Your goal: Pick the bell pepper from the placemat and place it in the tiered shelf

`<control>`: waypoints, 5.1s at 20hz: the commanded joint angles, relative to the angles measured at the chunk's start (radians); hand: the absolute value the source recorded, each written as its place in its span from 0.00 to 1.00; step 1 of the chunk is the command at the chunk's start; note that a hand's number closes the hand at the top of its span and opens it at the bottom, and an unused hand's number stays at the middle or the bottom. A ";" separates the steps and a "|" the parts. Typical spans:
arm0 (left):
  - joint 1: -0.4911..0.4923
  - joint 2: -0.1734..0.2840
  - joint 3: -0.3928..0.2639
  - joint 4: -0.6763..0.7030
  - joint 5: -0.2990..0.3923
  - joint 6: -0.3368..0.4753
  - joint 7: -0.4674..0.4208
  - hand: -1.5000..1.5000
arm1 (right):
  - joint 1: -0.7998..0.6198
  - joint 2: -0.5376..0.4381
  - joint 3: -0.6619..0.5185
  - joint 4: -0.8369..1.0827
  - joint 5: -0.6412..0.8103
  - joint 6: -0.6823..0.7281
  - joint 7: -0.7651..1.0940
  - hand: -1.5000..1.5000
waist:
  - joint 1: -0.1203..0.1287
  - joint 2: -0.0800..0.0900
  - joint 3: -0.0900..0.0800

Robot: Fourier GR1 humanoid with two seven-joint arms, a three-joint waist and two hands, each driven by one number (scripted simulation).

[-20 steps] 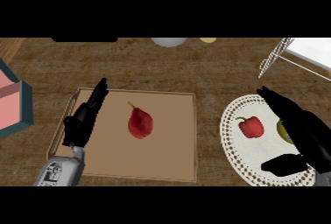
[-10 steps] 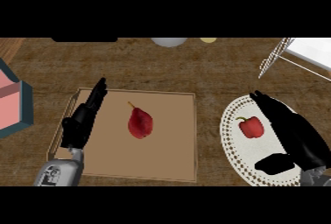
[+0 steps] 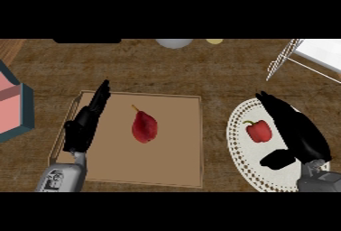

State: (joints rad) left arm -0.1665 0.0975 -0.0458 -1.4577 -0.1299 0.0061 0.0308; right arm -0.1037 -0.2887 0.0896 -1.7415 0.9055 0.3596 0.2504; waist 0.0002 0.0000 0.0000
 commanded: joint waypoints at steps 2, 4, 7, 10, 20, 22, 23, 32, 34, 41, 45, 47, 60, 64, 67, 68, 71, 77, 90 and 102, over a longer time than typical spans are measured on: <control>-0.050 -0.009 0.018 -0.003 0.008 -0.012 0.054 0.50 | -0.057 0.015 -0.048 0.150 0.009 -0.046 -0.073 0.00 | 0.001 0.001 0.000; -0.045 0.002 0.035 0.069 -0.002 -0.020 -0.023 0.50 | -0.012 0.073 0.032 0.132 0.080 -0.094 -0.042 0.00 | 0.000 0.000 0.000; 0.039 -0.015 0.011 0.029 -0.016 -0.020 -0.070 0.50 | 0.006 0.031 -0.018 0.062 0.041 -0.016 -0.070 0.00 | -0.001 0.000 0.000; -0.040 -0.003 0.048 0.078 0.000 -0.029 -0.041 0.50 | -0.074 0.004 -0.084 0.268 0.037 -0.101 -0.180 0.00 | 0.001 0.001 0.000; -0.040 -0.026 0.034 0.005 -0.019 -0.016 0.042 0.50 | 0.007 -0.001 0.017 0.172 0.151 -0.049 -0.175 1.00 | -0.002 0.000 0.000; 0.009 -0.041 0.006 0.009 -0.024 -0.029 -0.010 0.50 | -0.089 0.019 0.016 0.302 0.187 -0.120 -0.201 1.00 | 0.004 0.001 0.000; -0.005 -0.013 0.035 -0.019 -0.010 -0.043 0.040 0.50 | 0.015 -0.015 -0.010 0.166 0.155 -0.098 -0.226 1.00 | -0.001 -0.001 0.000; 0.025 -0.032 0.018 -0.004 -0.046 -0.014 -0.020 0.50 | -0.113 0.223 -0.040 0.219 0.201 -0.139 0.070 1.00 | 0.012 0.003 -0.001; -0.018 -0.033 0.025 -0.020 -0.029 -0.022 0.023 0.50 | -0.146 0.280 -0.136 0.240 0.195 -0.146 0.246 1.00 | 0.012 0.006 -0.001; -0.006 -0.054 0.004 0.011 -0.030 -0.027 -0.020 0.50 | -0.392 0.287 -0.149 0.277 0.085 -0.458 0.660 1.00 | 0.041 0.006 0.000; 0.007 -0.055 -0.008 0.004 -0.048 -0.019 -0.008 0.50 | -0.506 0.288 -0.055 0.249 0.142 -0.618 0.781 1.00 | 0.030 -0.001 0.000; -0.037 -0.053 0.014 0.019 -0.038 -0.016 0.021 0.50 | -0.565 0.288 0.016 0.271 0.223 -0.647 0.876 1.00 | 0.020 0.000 -0.001; 0.012 -0.029 0.021 -0.040 -0.028 -0.036 0.034 0.50 | -0.866 0.229 -0.128 0.185 0.536 -0.326 1.030 1.00 | -0.001 -0.007 -0.001; 0.017 -0.026 0.035 -0.014 -0.019 -0.039 0.000 0.50 | -0.878 0.179 -0.177 0.207 0.601 -0.336 0.991 1.00 | 0.002 -0.003 -0.001; 0.040 -0.012 0.040 0.003 -0.014 -0.056 -0.034 0.50 | -0.927 0.122 -0.222 0.201 0.611 -0.247 0.953 1.00 | -0.001 -0.003 -0.001; 0.014 -0.017 0.039 -0.001 -0.020 -0.047 -0.014 0.50 | -0.941 0.134 -0.234 0.263 0.625 -0.298 0.952 1.00 | 0.004 0.000 -0.001; -0.006 -0.020 0.040 0.011 -0.013 -0.055 -0.017 0.50 | -0.987 0.089 -0.298 0.311 0.603 -0.320 0.907 1.00 | 0.005 0.001 -0.001; 0.028 -0.026 0.031 -0.002 -0.036 -0.035 -0.029 0.50 | -1.020 -0.002 -0.357 0.357 0.612 -0.352 0.848 1.00 | 0.008 0.001 0.000; -0.052 -0.018 0.043 0.007 -0.021 -0.058 0.032 0.50 | -1.072 -0.211 -0.398 0.638 0.623 -0.427 0.672 1.00 | 0.014 0.005 0.000; -0.023 -0.043 0.012 -0.046 -0.053 -0.028 0.045 0.50 | -0.985 -0.293 -0.424 0.846 0.572 -0.694 0.490 1.00 | 0.014 0.004 0.000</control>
State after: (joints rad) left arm -0.1722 0.0570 -0.0279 -1.4826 -0.1705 -0.0319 0.0507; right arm -1.0934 -0.5515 -0.3110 -0.9796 1.5078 -0.2412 0.7994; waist 0.0144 0.0041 0.0001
